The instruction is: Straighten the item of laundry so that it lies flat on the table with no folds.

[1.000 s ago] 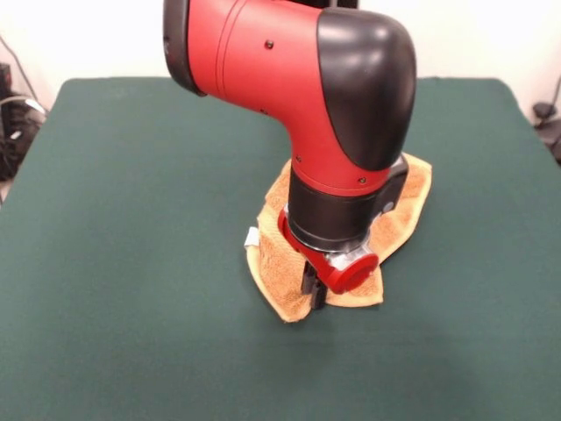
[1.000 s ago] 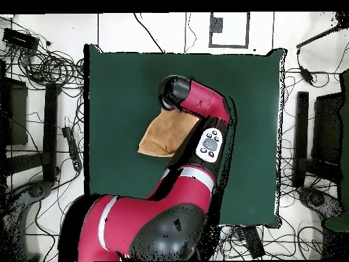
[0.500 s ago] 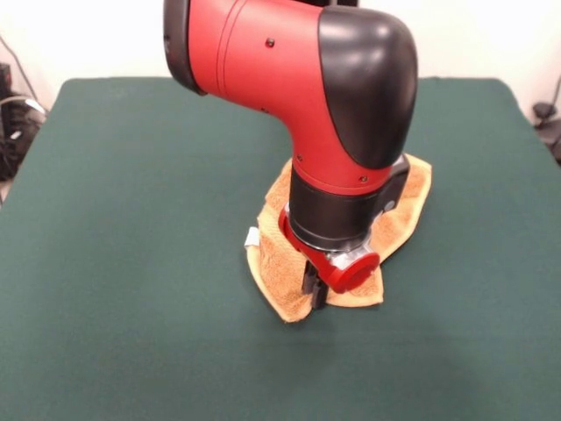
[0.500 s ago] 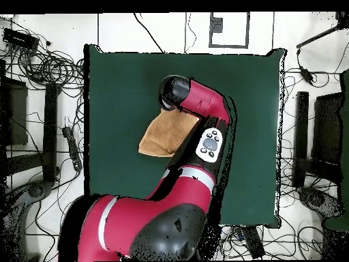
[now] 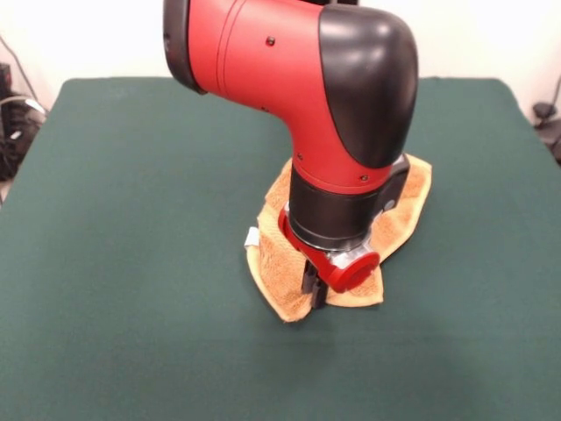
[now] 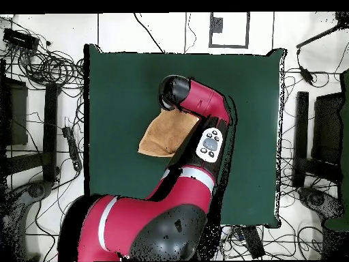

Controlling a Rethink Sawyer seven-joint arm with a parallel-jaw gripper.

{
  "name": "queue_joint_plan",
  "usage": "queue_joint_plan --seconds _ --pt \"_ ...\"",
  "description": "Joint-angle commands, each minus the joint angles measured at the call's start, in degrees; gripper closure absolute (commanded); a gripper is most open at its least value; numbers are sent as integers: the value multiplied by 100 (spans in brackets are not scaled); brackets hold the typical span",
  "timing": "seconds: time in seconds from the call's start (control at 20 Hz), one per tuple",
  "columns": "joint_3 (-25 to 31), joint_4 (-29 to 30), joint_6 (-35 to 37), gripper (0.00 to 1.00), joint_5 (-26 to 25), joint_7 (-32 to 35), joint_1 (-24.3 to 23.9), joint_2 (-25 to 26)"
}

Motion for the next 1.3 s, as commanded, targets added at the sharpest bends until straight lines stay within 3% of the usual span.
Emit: queue_joint_plan --seconds 0.05,0.6,1.3 --pt "634 64 -246 100 50 953 51 161" --pt "525 -379 -80 100 79 1125 82 326" --pt "593 -542 -172 100 157 1231 108 393"
